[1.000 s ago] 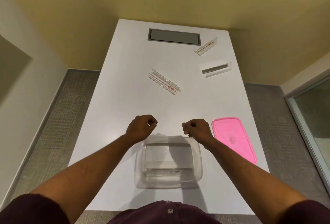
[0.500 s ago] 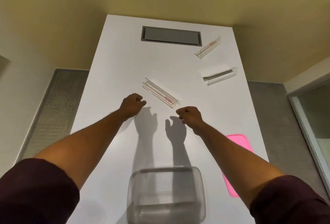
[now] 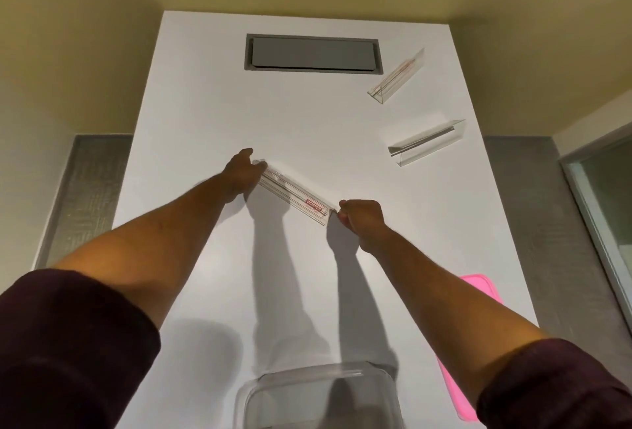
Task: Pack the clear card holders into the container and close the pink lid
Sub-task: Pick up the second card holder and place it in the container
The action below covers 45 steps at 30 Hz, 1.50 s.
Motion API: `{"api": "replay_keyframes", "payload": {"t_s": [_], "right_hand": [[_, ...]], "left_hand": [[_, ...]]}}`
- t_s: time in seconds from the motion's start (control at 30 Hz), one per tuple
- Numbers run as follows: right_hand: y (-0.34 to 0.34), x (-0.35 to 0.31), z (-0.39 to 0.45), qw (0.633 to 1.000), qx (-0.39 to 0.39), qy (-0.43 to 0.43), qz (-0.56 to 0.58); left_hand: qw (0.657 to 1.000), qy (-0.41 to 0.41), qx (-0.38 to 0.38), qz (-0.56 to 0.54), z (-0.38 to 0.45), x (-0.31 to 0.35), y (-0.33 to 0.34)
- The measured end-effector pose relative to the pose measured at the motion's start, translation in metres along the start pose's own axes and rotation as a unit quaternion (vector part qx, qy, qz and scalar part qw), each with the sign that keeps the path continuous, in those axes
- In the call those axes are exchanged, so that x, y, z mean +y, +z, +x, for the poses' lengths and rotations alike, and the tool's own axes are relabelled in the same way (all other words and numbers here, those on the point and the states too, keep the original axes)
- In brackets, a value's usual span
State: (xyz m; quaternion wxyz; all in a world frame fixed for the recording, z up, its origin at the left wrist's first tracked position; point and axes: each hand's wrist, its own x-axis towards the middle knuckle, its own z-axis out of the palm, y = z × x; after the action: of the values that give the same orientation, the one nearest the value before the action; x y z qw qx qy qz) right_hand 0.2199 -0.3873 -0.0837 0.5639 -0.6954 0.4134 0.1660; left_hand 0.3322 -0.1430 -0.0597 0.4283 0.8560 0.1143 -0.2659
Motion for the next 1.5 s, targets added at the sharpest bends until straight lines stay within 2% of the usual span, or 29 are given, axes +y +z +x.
{"api": "replay_keyframes", "payload": {"t_s": [0.17,0.43,0.7,0.87,0.97,1.07,1.17,1.27,1.37,1.5], "right_hand": [[0.006,-0.002,0.002,0.997,-0.023,-0.003,0.067],[-0.003,-0.007,-0.029,0.997,0.020,0.006,0.081],[-0.029,0.011,-0.083,0.982,-0.013,-0.030,0.187],[-0.054,0.023,-0.132,0.976,-0.081,-0.052,0.196],[-0.062,0.036,-0.157,0.979,-0.071,-0.107,0.160],[-0.065,0.049,-0.182,0.974,-0.018,-0.168,0.153],[-0.059,0.063,-0.201,0.969,0.040,-0.198,0.141],[-0.048,0.080,-0.221,0.963,0.087,-0.228,0.112],[-0.036,0.095,-0.250,0.950,0.087,-0.283,0.098],[-0.023,0.111,-0.277,0.928,0.069,-0.362,0.057]], "left_hand": [[0.998,-0.012,0.004,-0.066,0.009,0.004,0.008],[0.984,0.023,0.102,-0.145,-0.022,-0.001,0.008],[0.971,-0.042,0.126,-0.201,-0.100,-0.028,0.001],[0.967,-0.011,0.131,-0.219,-0.160,-0.047,0.007],[0.966,0.002,0.127,-0.226,-0.192,-0.059,0.012],[0.961,-0.013,0.117,-0.252,-0.222,-0.068,0.018],[0.948,-0.062,0.095,-0.296,-0.247,-0.069,0.029],[0.938,-0.100,0.008,-0.331,-0.277,-0.058,0.043],[0.925,-0.128,-0.085,-0.347,-0.300,-0.046,0.059],[0.889,-0.157,-0.102,-0.417,-0.319,-0.030,0.072]]}}
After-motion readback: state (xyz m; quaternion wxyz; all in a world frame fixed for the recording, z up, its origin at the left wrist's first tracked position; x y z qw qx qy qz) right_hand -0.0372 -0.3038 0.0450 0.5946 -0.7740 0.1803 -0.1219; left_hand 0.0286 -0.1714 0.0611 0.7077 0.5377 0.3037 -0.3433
